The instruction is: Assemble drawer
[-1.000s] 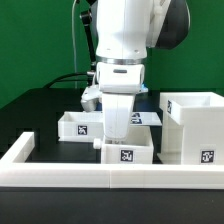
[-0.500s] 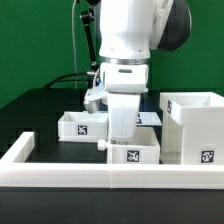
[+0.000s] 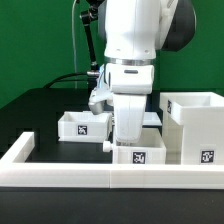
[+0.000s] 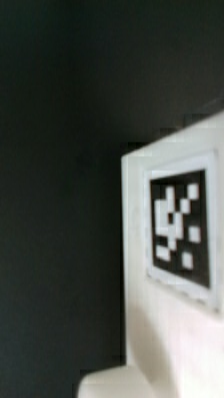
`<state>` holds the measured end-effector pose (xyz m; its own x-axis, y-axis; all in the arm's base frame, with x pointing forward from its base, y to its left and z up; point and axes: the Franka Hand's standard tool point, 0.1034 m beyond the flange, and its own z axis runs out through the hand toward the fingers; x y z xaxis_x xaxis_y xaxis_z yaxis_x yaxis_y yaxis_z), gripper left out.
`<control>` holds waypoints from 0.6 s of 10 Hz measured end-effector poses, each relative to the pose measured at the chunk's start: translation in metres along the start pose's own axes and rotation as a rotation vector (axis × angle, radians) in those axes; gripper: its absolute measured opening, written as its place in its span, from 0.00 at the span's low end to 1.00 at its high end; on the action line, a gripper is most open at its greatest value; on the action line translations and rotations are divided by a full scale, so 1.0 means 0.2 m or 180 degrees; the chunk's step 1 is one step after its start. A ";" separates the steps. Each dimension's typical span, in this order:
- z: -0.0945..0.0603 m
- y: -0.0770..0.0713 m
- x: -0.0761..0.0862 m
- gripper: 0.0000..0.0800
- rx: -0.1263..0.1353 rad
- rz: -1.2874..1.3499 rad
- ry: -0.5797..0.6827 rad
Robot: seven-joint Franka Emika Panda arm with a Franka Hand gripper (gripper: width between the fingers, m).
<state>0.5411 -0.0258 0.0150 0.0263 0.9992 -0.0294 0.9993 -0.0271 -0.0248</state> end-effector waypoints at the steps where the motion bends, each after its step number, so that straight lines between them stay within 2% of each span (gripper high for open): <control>1: 0.00 0.00 0.00 0.05 0.0000 0.0002 0.0000; 6: 0.00 0.01 0.02 0.05 -0.0001 -0.0025 0.0009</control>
Offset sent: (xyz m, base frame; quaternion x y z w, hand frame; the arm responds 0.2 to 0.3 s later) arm 0.0115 0.0117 -0.0003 -0.0068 0.0022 -0.0267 0.9996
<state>0.5425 -0.0209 0.0148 0.0186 0.9995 -0.0265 0.9995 -0.0192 -0.0248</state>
